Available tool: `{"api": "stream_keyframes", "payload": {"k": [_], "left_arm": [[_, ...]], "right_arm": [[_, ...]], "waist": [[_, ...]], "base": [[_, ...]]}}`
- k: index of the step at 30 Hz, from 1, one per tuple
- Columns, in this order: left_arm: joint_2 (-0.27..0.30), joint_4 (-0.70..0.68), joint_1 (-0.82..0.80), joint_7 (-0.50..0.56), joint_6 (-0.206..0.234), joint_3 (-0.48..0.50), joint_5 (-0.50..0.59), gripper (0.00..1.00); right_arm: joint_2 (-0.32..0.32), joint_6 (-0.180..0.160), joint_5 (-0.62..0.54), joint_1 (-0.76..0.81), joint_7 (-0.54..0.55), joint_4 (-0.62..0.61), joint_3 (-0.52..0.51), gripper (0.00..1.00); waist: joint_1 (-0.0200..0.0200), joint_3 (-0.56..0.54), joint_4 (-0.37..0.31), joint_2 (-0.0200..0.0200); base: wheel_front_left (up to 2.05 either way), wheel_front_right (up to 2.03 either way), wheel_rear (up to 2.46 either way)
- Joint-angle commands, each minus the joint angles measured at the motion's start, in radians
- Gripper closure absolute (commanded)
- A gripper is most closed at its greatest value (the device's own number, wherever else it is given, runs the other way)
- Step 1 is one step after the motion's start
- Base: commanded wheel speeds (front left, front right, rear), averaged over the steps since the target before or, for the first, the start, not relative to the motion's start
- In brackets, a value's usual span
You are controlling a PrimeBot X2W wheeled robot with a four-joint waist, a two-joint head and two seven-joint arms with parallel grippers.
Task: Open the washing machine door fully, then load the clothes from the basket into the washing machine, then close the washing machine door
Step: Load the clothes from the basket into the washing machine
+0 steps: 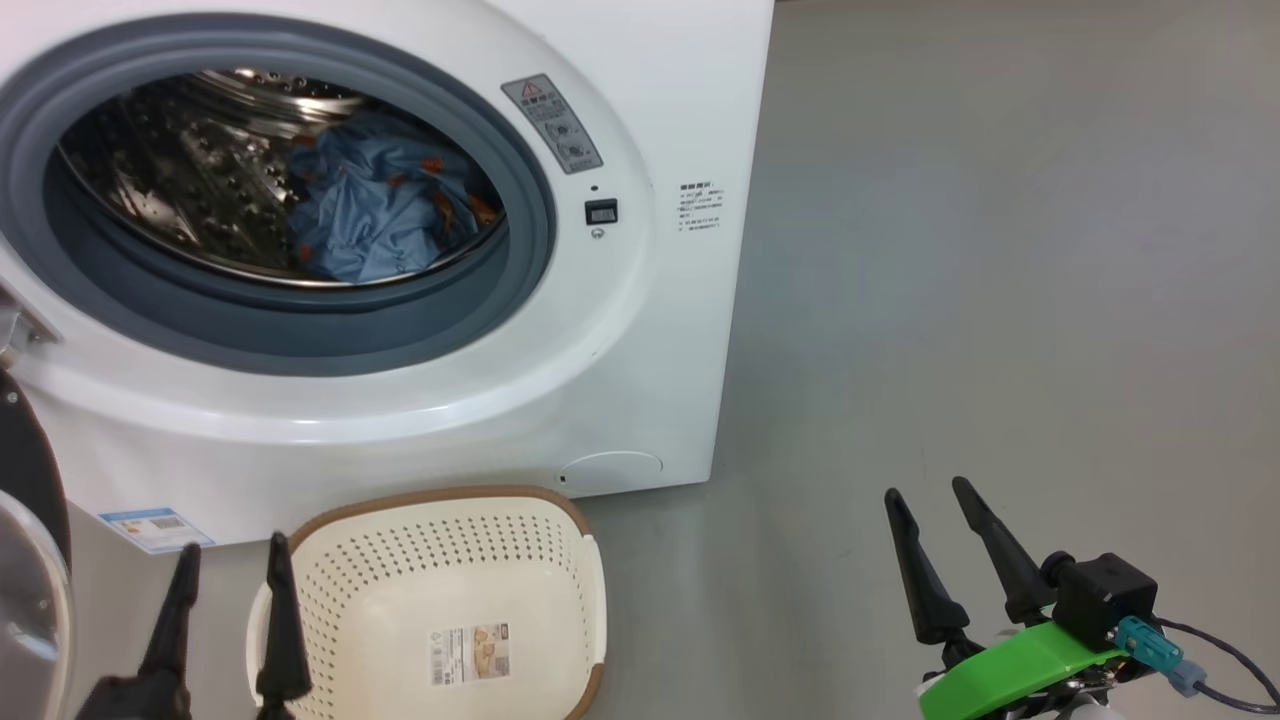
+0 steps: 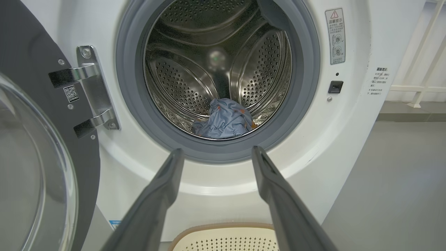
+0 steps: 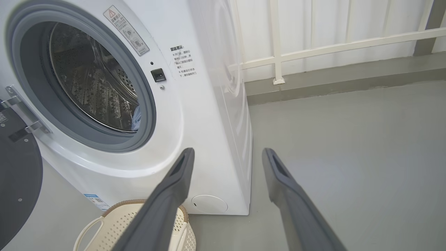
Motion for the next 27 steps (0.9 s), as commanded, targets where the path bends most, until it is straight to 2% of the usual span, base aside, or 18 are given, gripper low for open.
{"api": "stream_keyframes", "payload": {"k": [1, 15, 27], "left_arm": [[0.013, -0.038, 0.008, -0.005, 0.021, 0.022, -0.006, 0.0], [0.013, -0.129, 0.157, -0.005, 0.086, -0.041, -0.035, 0.0], [0.013, -0.142, 0.186, -0.005, 0.121, -0.05, -0.004, 0.0]], "right_arm": [[0.001, 0.002, -0.016, -0.001, -0.006, -0.029, 0.027, 0.0], [0.001, 0.002, -0.036, 0.028, -0.006, -0.047, 0.024, 0.0], [0.001, 0.002, -0.043, 0.03, -0.006, -0.057, 0.021, 0.0]], "waist": [[0.0001, -0.014, 0.001, 0.0], [0.0001, -0.048, 0.011, 0.0], [0.0001, -0.05, 0.007, 0.0]], "base": [[0.0, 0.0, 0.0], [0.0, 0.0, 0.0], [0.0, 0.0, 0.0]]}}
